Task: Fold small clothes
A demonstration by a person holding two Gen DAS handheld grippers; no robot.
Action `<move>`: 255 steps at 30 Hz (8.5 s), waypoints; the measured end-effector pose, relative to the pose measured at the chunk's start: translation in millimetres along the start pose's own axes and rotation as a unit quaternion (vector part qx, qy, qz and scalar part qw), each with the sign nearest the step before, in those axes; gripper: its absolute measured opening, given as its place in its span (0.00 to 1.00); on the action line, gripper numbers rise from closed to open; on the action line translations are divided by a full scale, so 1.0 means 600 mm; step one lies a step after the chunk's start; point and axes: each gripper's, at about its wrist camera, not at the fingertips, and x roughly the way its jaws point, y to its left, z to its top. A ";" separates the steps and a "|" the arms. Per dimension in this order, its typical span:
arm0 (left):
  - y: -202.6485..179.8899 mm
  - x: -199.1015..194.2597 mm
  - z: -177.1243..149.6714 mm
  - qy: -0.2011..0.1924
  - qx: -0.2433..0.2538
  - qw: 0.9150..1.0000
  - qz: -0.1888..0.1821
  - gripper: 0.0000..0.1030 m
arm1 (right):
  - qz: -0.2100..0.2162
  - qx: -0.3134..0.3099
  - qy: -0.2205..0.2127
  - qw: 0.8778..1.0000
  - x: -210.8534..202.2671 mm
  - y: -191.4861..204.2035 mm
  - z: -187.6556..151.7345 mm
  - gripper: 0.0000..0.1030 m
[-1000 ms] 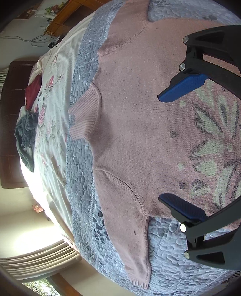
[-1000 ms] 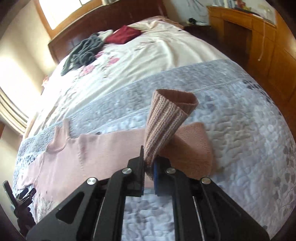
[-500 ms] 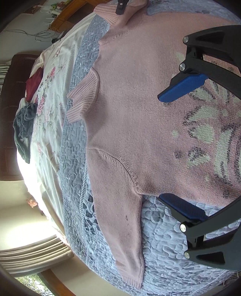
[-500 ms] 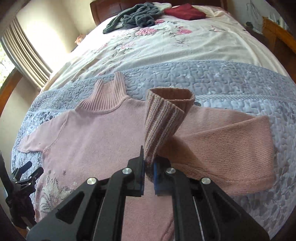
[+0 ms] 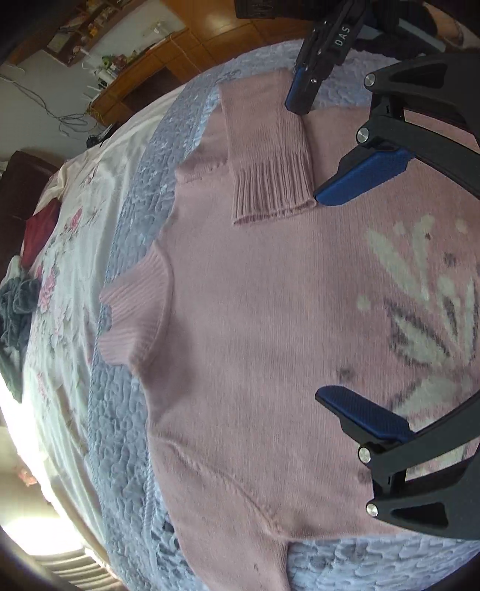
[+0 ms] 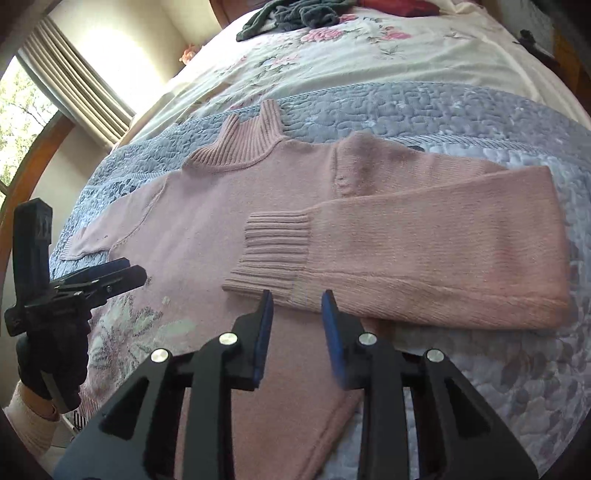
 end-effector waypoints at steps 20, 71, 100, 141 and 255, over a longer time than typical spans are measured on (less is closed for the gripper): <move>-0.088 0.090 0.070 0.034 -0.063 0.992 -0.102 0.06 | -0.050 0.075 -0.042 0.995 -0.083 -0.149 -0.080 0.28; 0.204 0.048 0.072 0.006 -0.063 0.996 0.055 0.15 | -0.036 0.057 0.060 0.996 0.128 0.012 0.053 0.34; 0.703 -0.254 -0.105 -0.123 -0.339 0.924 0.127 0.36 | 0.022 -0.098 0.102 0.990 0.203 0.318 0.035 0.46; 0.451 -0.184 0.059 -0.212 -0.171 0.962 0.005 0.06 | -0.033 -0.039 0.077 0.996 0.162 0.192 0.022 0.46; 0.259 0.020 0.056 -0.041 -0.009 0.998 0.050 0.26 | 0.014 -0.014 0.029 0.999 0.120 0.198 0.136 0.10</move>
